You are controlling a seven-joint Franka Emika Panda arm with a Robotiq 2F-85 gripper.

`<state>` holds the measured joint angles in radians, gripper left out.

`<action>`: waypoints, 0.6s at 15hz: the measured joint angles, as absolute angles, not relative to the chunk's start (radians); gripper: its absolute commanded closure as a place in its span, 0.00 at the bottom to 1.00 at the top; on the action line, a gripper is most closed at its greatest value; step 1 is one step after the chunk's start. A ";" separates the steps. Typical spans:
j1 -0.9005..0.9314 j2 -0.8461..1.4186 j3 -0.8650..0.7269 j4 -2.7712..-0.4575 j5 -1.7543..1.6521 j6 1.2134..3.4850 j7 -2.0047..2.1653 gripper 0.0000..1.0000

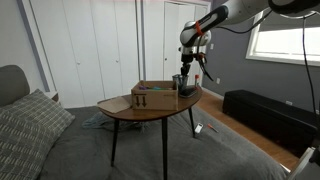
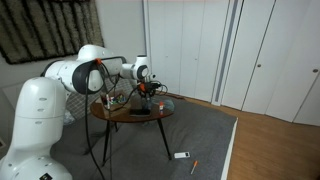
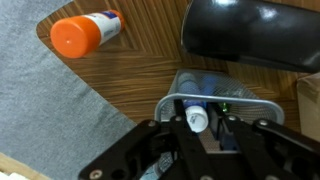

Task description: Remove the blue paper glue stick from the desktop pen and pencil basket and move it into the cardboard box

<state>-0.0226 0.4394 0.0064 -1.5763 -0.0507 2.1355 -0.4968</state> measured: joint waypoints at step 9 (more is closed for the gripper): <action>-0.019 0.349 0.030 -1.556 -0.051 2.136 -0.488 0.93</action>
